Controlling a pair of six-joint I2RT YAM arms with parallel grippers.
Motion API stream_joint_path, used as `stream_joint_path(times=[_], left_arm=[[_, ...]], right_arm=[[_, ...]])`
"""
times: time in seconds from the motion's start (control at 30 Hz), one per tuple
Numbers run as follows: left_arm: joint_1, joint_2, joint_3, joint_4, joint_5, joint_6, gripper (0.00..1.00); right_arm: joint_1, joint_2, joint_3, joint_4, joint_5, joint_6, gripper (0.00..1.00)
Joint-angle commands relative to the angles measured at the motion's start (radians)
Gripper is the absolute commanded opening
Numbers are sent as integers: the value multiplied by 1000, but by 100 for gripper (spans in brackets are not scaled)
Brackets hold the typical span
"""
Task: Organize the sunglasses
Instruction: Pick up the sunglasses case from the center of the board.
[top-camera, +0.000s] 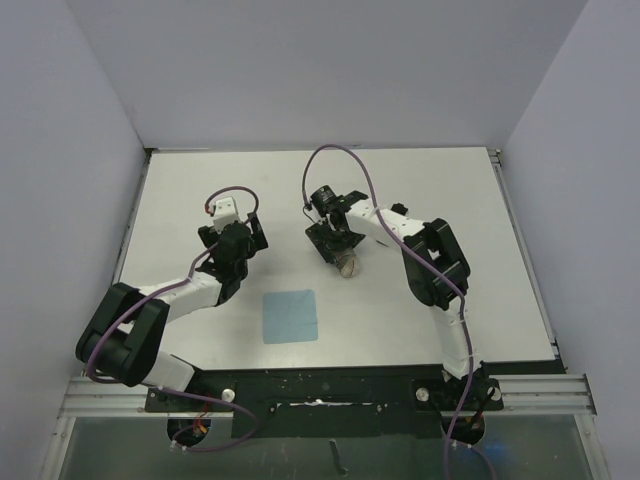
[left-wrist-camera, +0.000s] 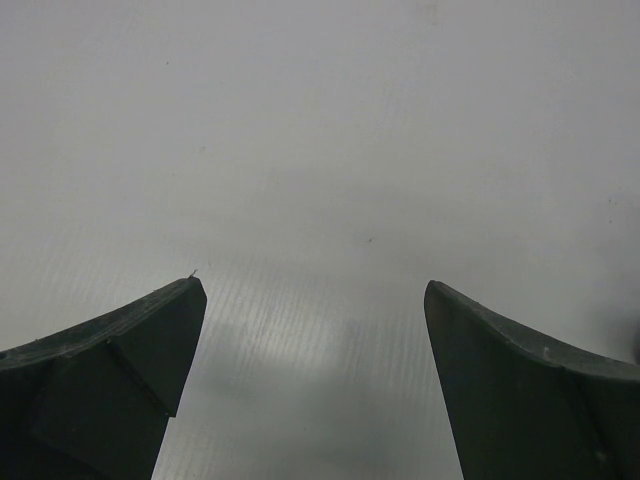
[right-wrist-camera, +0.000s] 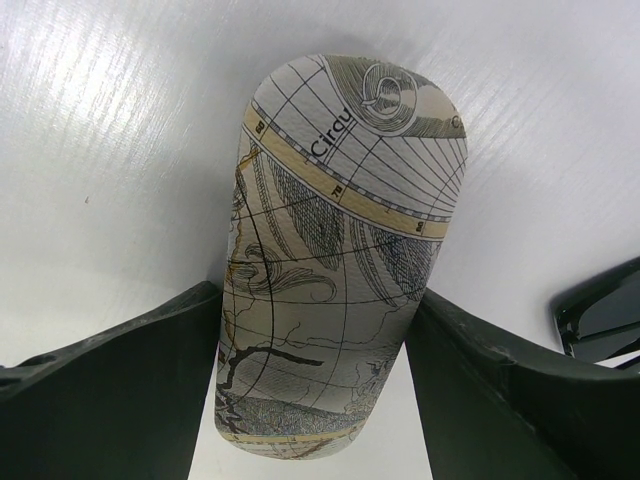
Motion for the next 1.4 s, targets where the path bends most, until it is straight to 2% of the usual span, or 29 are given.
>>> stream_joint_path(times=[0.0, 0.63, 0.73, 0.97, 1.07, 1.2, 1.23, 1.27, 1.3, 1.37], left_arm=[[5, -10, 20, 48, 11, -9, 93], [7, -8, 19, 49, 16, -11, 93], [7, -8, 19, 48, 16, -10, 93], [7, -13, 17, 49, 15, -13, 93], [8, -12, 18, 48, 16, -14, 93], [9, -11, 17, 50, 18, -15, 93], [9, -12, 17, 49, 17, -15, 93], [9, -12, 17, 48, 17, -15, 93], [9, -11, 16, 49, 17, -16, 93], [9, -11, 17, 48, 18, -16, 93]], right_arm=[[8, 27, 32, -19, 26, -20, 71], [9, 24, -3, -3, 5, -22, 69], [9, 24, -7, 2, -3, -23, 60], [10, 26, -13, 14, -14, -22, 53], [9, 27, -15, 16, -17, -22, 45], [8, 27, -19, 19, -22, -21, 26], [9, 26, -19, 20, -22, -19, 19], [8, 25, -21, 22, -21, -18, 6], [9, 24, -22, 23, -17, -16, 0], [8, 18, -28, 30, -16, -13, 0]])
